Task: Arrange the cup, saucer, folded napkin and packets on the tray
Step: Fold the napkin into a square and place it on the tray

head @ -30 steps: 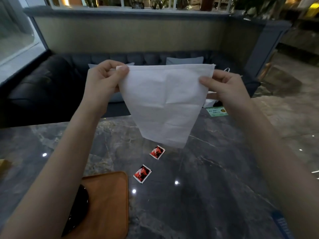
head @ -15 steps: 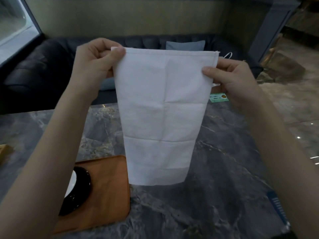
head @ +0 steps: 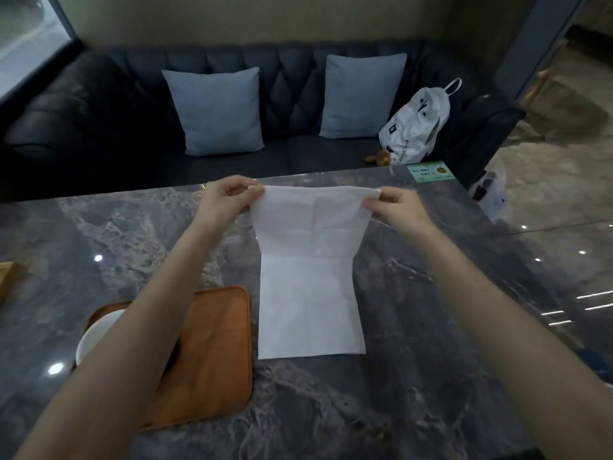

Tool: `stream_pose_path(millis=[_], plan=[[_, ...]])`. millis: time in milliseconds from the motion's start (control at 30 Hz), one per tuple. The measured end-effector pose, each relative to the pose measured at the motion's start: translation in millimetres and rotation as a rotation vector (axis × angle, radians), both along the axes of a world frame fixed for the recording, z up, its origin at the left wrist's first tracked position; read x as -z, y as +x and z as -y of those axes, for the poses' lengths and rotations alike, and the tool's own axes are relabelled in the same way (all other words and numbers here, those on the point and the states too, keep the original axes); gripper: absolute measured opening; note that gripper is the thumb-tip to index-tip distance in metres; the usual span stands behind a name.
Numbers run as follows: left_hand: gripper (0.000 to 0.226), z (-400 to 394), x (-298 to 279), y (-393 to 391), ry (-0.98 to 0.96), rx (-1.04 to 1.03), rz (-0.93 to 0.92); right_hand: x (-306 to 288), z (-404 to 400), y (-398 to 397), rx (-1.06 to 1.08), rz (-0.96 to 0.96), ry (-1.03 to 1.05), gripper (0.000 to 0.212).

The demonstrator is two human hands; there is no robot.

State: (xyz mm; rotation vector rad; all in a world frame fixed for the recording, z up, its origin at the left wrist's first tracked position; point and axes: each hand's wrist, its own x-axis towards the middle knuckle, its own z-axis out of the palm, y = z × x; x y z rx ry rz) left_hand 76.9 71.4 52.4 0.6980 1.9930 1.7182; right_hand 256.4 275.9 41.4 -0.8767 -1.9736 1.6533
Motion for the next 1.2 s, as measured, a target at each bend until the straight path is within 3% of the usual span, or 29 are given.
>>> stream_pose_path(millis=[133,533,833,1200], plan=[[0.011,6.2,15.3,1.3,-0.066,0.027,-0.042,13.4,4.2,6.5,-0.002,0.046,0.098,0.020],[0.007,68.4,75.2,50.7,-0.395,0.274,-0.128,78.8,41.2,60.2,-0.087,0.256,0.042,0.018],[0.014,105.2,144.2,106.1,-0.603,0.230,-0.300,144.5,73.3,102.5,-0.185,0.388,0.091,0.019],[0.010,110.8,176.1,125.8,-0.809,0.344,-0.735,173.7,85.0,119.2,-0.514,0.553,0.780,0.038]])
